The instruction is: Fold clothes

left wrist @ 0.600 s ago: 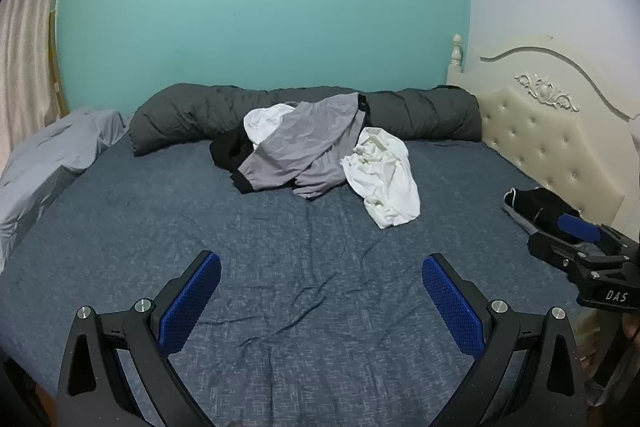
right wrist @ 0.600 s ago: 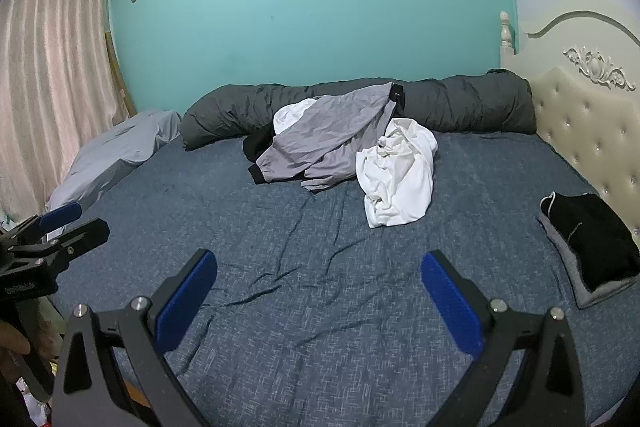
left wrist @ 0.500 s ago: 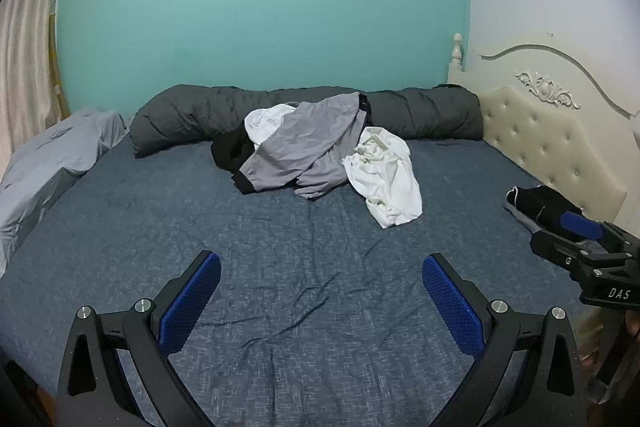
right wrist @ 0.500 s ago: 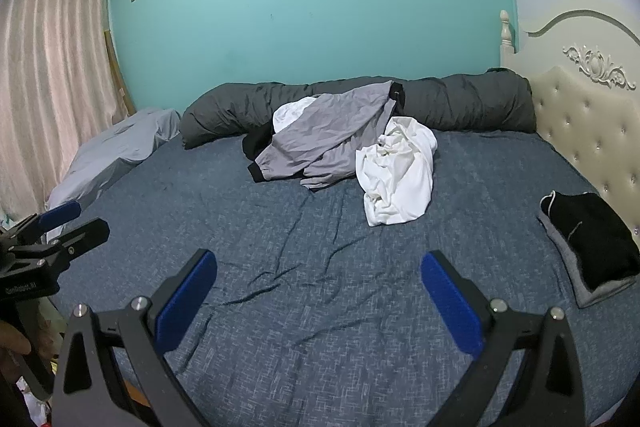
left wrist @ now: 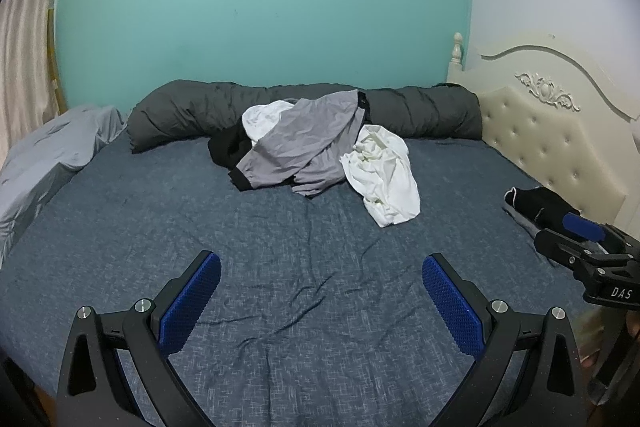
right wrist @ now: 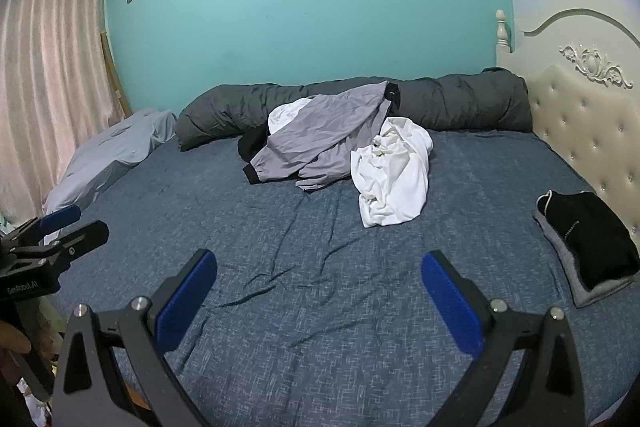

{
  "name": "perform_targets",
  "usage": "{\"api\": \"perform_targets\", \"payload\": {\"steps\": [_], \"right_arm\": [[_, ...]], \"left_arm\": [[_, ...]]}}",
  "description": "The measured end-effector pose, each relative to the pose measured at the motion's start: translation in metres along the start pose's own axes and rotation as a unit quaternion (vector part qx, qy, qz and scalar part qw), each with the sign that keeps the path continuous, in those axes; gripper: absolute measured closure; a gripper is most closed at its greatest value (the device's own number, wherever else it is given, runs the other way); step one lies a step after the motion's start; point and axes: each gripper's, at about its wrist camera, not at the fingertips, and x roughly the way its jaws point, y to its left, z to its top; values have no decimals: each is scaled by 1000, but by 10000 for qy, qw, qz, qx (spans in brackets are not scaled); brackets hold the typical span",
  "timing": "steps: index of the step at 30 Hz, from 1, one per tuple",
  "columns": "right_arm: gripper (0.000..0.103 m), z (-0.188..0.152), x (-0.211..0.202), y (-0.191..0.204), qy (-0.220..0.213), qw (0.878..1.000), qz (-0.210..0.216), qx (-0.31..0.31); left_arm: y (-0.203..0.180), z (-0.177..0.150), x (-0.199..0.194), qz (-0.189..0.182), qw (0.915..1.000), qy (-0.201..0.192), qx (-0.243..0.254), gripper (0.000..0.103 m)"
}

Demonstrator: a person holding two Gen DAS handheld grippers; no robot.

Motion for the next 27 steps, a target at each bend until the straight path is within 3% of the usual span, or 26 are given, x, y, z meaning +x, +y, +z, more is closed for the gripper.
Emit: {"api": "perform_targets", "payload": {"steps": [27], "right_arm": [[0,10,-4,-9,36,10000,-69,34]], "left_arm": [[-7,-2,7,-72,9999,50,59,0]]}}
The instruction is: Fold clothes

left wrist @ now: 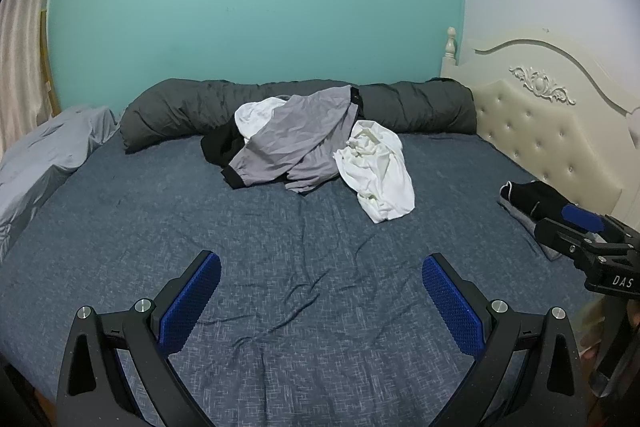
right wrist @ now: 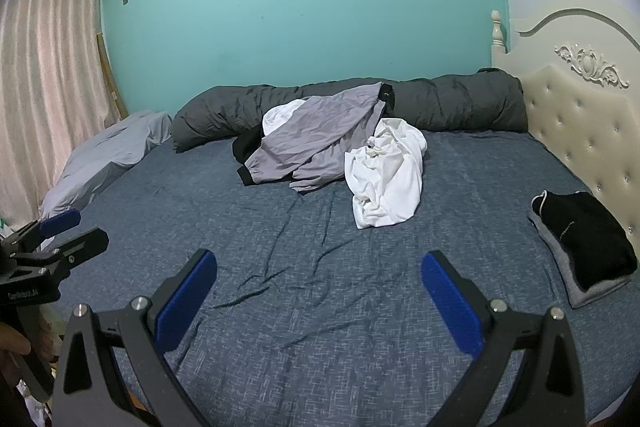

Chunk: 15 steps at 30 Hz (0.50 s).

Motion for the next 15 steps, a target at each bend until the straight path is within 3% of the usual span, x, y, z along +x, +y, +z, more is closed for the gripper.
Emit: {"api": "perform_targets", "payload": {"steps": [15], "right_arm": [[0,6,4,-4,35,10000,-50,-1]], "left_arm": [[1,4,4,-40,10000,11,-25,0]]}}
